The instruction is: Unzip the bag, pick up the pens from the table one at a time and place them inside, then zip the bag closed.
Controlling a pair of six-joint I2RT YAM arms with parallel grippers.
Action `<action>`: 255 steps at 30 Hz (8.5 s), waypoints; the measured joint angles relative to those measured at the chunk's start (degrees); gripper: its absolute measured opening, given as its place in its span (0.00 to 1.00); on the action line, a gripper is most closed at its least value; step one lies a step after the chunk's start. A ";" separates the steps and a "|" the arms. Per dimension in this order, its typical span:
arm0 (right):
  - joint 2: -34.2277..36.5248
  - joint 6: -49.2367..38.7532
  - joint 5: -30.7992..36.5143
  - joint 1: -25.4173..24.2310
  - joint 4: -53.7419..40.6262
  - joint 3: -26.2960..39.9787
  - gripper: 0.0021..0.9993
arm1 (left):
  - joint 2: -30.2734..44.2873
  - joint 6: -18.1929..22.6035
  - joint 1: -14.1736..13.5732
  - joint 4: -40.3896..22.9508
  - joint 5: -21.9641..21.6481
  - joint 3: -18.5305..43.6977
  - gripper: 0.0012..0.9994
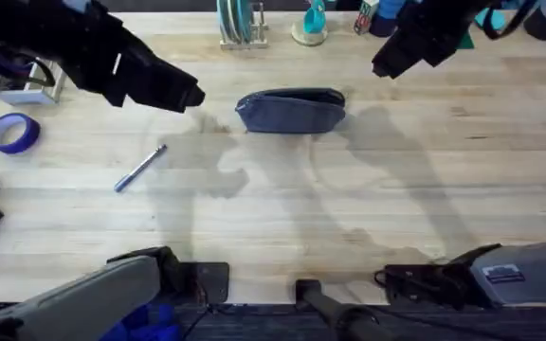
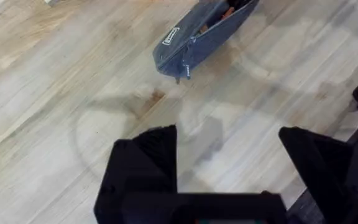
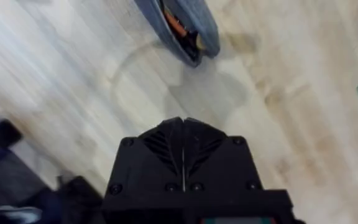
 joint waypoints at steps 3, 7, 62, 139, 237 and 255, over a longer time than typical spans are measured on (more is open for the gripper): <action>0.02 -5.13 0.02 0.00 0.72 0.00 0.03 | 0.00 0.00 0.00 0.00 0.00 0.00 1.00; 0.14 -11.40 0.02 0.00 0.86 0.00 0.03 | 0.00 0.00 0.00 0.00 -0.02 0.00 1.00; 27.09 -24.32 -9.49 -0.02 10.53 -0.04 0.03 | 0.00 0.00 0.00 0.00 -0.14 0.00 1.00; 10.39 -20.33 -9.86 -0.17 7.02 -0.04 1.00 | 0.00 0.00 0.00 -0.61 -0.15 0.00 1.00; -23.52 18.61 0.31 -4.13 -1.47 -17.31 1.00 | 0.00 -13.46 0.00 -1.07 -19.99 0.00 1.00; -23.52 18.61 0.31 -4.13 -1.49 -17.31 1.00 | 0.00 -15.02 0.00 1.67 -30.83 -4.58 1.00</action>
